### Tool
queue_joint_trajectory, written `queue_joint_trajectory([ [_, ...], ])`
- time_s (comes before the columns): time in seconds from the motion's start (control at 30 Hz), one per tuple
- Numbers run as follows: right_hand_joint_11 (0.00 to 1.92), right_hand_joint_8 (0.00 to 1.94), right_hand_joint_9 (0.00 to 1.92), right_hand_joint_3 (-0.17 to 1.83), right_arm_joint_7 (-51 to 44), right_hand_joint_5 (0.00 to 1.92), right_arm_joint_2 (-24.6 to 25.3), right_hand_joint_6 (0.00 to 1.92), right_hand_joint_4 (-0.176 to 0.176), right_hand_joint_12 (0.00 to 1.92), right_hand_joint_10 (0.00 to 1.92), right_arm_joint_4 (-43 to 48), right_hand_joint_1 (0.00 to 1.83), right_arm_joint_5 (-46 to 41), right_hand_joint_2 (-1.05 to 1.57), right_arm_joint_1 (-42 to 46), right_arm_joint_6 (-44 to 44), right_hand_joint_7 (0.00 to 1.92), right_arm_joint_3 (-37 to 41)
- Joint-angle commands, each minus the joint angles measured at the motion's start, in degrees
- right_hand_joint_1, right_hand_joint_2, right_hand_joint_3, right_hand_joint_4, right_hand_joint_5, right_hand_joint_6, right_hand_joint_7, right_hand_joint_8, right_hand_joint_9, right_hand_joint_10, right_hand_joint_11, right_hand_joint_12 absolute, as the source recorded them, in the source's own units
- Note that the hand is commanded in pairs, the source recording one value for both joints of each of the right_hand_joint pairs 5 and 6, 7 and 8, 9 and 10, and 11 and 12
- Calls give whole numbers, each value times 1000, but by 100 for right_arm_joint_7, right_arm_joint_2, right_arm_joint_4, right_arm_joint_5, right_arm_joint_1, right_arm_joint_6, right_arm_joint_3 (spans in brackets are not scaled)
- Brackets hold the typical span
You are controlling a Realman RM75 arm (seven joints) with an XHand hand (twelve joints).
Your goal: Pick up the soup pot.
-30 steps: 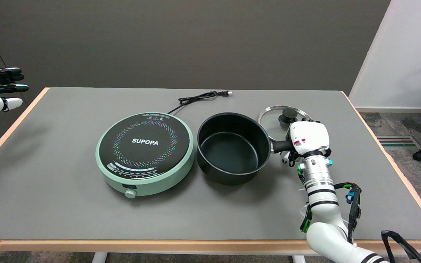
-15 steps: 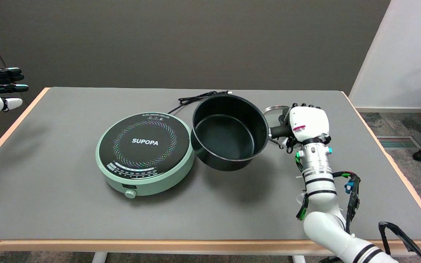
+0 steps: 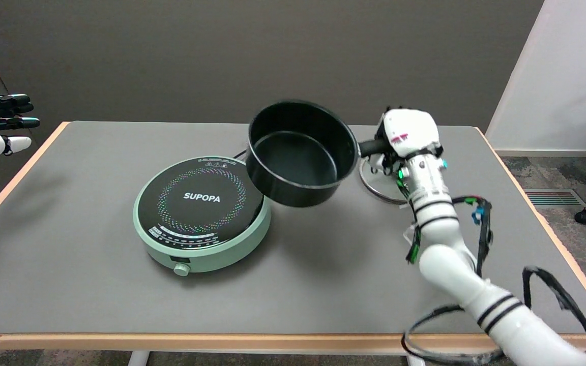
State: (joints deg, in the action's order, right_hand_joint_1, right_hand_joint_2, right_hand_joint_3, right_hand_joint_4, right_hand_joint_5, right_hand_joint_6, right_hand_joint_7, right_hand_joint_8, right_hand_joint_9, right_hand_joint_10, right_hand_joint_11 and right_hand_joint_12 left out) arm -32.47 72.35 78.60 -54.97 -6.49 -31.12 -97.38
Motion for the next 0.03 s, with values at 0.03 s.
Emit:
queue_joint_trajectory([
  [0.03,1920,1920,1920,620,-159,1920,245,1920,-48,1920,1920,-608,938,-43,1353,-1893,1962,1920,184],
])
